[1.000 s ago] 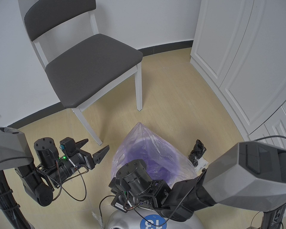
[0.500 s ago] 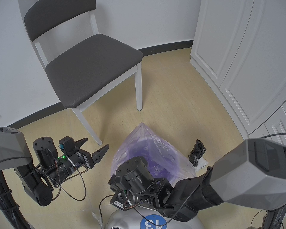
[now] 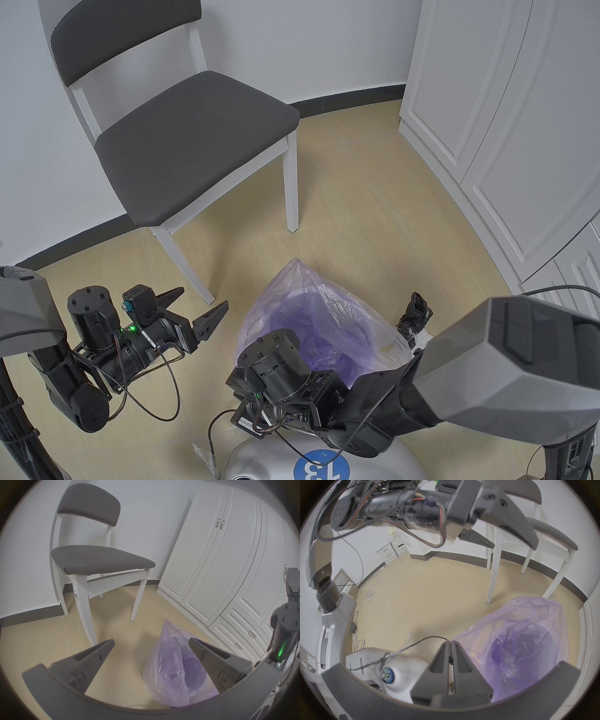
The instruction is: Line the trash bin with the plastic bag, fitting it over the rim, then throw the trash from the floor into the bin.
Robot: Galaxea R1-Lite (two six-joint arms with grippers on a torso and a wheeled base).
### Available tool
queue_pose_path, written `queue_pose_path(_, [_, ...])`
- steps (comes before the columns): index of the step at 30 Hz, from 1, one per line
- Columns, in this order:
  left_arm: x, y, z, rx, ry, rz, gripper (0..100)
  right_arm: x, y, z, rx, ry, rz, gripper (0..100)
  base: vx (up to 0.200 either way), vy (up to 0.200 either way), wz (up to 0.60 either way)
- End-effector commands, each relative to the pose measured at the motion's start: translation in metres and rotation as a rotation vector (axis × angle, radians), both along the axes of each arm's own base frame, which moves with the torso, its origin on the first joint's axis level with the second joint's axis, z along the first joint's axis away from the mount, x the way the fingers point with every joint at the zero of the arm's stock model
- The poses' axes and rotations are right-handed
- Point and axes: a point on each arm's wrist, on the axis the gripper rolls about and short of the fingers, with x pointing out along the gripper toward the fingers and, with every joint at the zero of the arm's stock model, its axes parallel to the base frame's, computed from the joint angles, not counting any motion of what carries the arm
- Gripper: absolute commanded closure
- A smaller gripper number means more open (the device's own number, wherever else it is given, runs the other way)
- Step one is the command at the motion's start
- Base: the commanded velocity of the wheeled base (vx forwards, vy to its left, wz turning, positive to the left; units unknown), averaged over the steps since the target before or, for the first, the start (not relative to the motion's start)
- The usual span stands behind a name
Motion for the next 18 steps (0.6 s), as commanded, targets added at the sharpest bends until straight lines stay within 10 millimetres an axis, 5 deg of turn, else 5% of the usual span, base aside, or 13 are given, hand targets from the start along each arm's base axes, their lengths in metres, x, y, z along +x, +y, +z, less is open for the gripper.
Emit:
queue_pose_path(1, [0.000, 0.000, 0.003, -0.007, -0.022, -0.001, 0, 0.017, 0.006, -0.030, -0.035, 0.017, -0.021, 100, 0.000, 0.000, 0.00])
queue_pose_path(14, [-0.001, 0.001, 0.002, -0.008, -0.015, -0.013, 0, 0.049, 0.000, -0.035, -0.033, 0.010, -0.081, 100, 0.000, 0.000, 0.00])
queue_pose_path(15, [-0.001, 0.001, 0.002, -0.008, -0.015, -0.013, 0, 0.048, 0.000, -0.035, -0.033, 0.010, -0.081, 0, 0.000, 0.000, 0.00])
queue_pose_path(18, [-0.001, 0.000, 0.001, -0.007, -0.010, -0.015, 0, 0.048, 0.000, -0.033, -0.034, 0.009, -0.078, 0, 0.000, 0.000, 0.00])
